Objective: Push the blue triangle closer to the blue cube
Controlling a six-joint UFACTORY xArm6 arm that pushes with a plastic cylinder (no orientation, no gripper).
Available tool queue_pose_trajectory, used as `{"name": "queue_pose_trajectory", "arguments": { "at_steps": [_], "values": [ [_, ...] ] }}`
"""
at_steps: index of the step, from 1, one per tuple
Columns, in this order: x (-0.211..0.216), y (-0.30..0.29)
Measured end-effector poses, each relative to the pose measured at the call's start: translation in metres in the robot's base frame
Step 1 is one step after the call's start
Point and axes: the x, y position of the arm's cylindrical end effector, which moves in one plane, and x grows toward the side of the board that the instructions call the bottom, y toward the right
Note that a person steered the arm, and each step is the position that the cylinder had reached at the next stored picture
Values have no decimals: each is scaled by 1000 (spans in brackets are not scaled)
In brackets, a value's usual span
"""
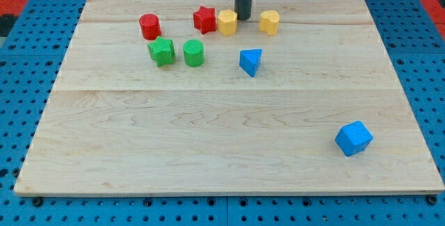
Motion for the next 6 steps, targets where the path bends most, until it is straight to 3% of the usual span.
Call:
{"name": "queue_pose_trajectory", "arguments": {
  "at_steps": [3, 4, 6],
  "values": [
    [89, 4],
    [96, -7],
    [197, 38]
  ]
}}
